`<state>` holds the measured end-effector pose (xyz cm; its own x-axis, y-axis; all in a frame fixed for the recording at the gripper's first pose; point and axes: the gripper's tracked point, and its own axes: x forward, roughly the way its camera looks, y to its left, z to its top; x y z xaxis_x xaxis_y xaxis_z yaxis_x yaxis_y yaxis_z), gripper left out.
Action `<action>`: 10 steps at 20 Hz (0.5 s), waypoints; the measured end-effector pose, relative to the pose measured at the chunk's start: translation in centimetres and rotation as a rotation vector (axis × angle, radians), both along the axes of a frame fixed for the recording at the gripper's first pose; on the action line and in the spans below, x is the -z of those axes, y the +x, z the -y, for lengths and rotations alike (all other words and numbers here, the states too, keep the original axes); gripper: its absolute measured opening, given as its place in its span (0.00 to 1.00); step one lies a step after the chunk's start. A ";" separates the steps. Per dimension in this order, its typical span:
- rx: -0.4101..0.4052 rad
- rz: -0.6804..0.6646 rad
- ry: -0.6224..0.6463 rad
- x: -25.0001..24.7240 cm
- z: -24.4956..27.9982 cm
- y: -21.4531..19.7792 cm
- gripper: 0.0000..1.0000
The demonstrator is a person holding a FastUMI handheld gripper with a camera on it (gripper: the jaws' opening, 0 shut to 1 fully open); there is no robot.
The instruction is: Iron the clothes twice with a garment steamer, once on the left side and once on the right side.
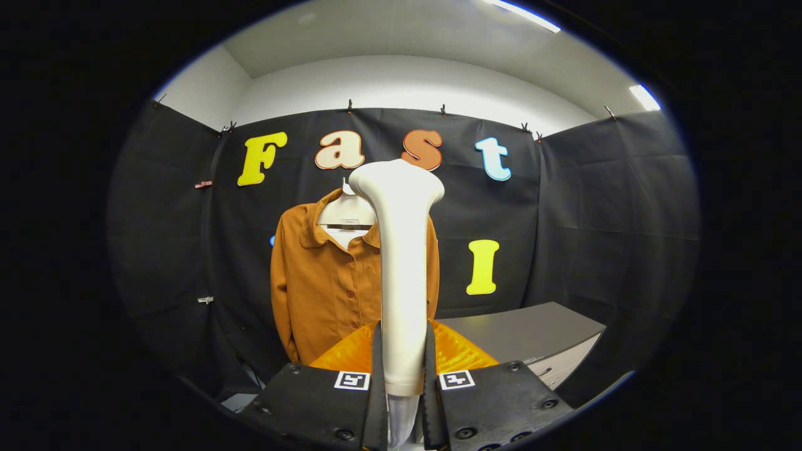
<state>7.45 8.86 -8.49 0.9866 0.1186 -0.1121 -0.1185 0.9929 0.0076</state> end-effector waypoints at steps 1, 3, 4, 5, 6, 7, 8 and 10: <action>0.000 -0.002 0.001 0.0 0.1 -0.1 0.25; 0.000 -0.004 0.004 0.1 0.1 -0.2 0.25; 0.002 -0.002 0.006 0.1 0.2 -0.3 0.25; 0.005 0.001 0.005 0.0 0.3 -0.3 0.25; 0.006 0.003 0.002 0.1 0.4 -0.4 0.25; 0.005 0.002 0.002 0.1 0.4 -0.4 0.25; 0.004 0.000 0.003 0.1 0.3 -0.5 0.25; 0.001 -0.001 0.003 0.1 0.3 -0.7 0.25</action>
